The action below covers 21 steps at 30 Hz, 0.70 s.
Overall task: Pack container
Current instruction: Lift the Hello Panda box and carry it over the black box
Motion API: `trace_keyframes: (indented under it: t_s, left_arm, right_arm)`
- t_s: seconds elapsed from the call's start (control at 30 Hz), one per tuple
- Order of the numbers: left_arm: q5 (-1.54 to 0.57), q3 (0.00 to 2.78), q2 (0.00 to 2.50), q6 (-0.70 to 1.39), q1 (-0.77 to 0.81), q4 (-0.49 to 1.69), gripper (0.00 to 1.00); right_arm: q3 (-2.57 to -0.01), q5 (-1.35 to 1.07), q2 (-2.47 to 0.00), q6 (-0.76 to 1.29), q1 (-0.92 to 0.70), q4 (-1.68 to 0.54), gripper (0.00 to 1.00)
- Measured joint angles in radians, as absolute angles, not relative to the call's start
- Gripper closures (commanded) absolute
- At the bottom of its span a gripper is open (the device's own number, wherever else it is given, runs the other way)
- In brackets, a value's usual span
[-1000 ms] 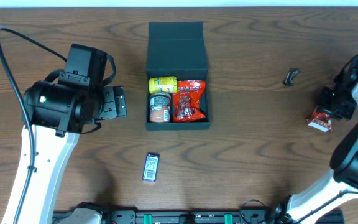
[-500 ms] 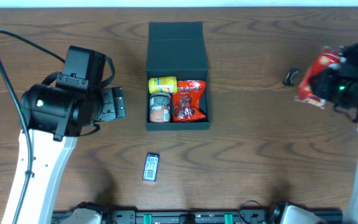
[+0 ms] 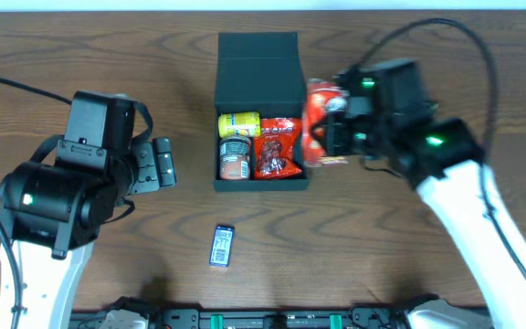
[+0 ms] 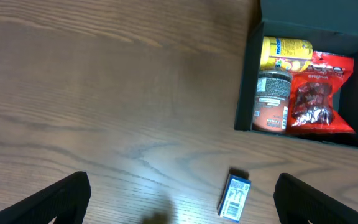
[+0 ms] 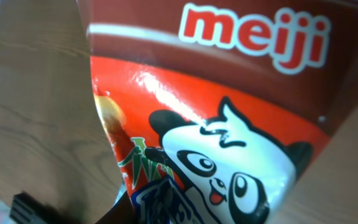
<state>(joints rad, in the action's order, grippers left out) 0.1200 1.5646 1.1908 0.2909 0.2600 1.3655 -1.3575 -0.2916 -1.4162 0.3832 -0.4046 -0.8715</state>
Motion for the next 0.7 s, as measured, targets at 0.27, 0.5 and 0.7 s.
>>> trace_keyframes:
  t_s: [0.27, 0.5, 0.7]
  left_arm:
    - [0.120, 1.565, 1.190, 0.291, 0.260, 1.377, 0.05]
    - [0.120, 1.565, 1.190, 0.291, 0.260, 1.377, 0.05]
    - [0.120, 1.565, 1.190, 0.291, 0.260, 1.377, 0.05]
  right_arm:
    - [-1.361, -0.257, -1.649, 0.454, -0.483, -0.807, 0.99]
    - [-1.369, -0.211, -1.783, 0.471, -0.483, -0.780, 0.99]
    - [-1.374, -0.194, -1.845, 0.503, -0.488, -0.714, 0.99]
